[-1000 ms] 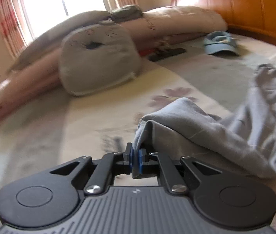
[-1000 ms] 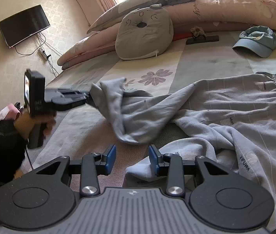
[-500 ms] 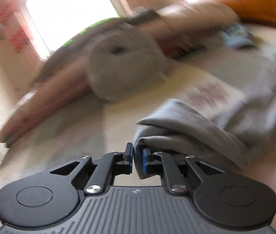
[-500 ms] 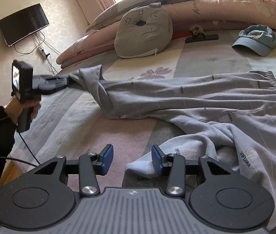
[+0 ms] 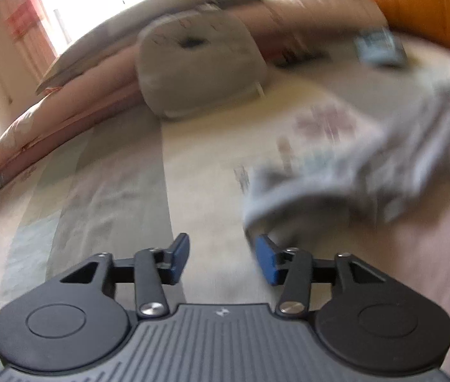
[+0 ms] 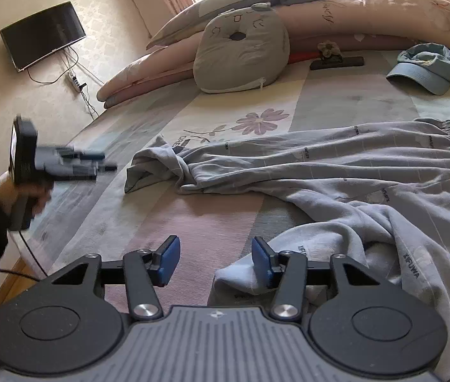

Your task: Fold clothes

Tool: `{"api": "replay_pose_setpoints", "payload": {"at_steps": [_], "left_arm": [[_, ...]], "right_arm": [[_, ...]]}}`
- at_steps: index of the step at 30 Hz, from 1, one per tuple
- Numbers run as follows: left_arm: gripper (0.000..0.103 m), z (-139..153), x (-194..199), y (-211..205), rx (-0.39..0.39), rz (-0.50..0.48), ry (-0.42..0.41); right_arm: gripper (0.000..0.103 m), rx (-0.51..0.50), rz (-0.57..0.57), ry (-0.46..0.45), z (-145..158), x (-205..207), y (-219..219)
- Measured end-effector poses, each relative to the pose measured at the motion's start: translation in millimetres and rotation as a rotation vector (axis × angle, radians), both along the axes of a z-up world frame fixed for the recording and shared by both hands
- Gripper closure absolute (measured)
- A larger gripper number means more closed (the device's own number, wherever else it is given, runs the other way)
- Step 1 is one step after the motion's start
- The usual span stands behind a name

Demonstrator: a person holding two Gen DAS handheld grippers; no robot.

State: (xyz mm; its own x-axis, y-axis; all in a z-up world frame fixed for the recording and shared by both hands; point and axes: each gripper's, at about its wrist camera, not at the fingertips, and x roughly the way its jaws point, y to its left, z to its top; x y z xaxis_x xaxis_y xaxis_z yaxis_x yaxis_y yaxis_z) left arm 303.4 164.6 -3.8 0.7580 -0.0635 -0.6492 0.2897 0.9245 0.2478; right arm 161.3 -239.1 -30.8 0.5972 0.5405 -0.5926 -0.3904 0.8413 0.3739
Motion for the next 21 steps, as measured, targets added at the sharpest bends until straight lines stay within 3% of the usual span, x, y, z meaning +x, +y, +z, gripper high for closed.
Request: {"api": "replay_pose_setpoints", "payload": {"at_steps": [1, 2, 4, 7, 11, 15, 21], "left_arm": [[0.032, 5.7, 10.9, -3.2, -0.026, 0.006, -0.002], [0.028, 8.8, 22.8, -9.4, -0.038, 0.006, -0.007], [0.028, 6.9, 50.9, -25.9, -0.043, 0.001, 0.003], [0.028, -12.0, 95.4, -52.7, -0.02, 0.001, 0.082], [0.028, -48.4, 112.2, -70.6, 0.098, 0.003, 0.206], [0.028, -64.2, 91.8, -58.0, 0.141, 0.007, 0.247], [0.027, -60.0, 45.2, -18.8, 0.11, 0.066, 0.24]], "right_arm": [[0.045, -0.001, 0.001, -0.001, 0.1, 0.2, 1.0], [0.045, -0.001, 0.001, 0.0, 0.3, 0.4, 2.2], [0.044, -0.001, 0.001, 0.0, 1.0, 0.6, 4.6], [0.043, -0.005, 0.0, -0.005, 3.5, -3.1, 6.1], [0.041, -0.014, -0.009, -0.008, 5.5, -8.6, 2.3], [0.04, -0.006, -0.02, -0.004, 4.4, -10.5, -5.6], [0.04, 0.023, -0.008, 0.001, 1.8, -6.7, -1.6]]}}
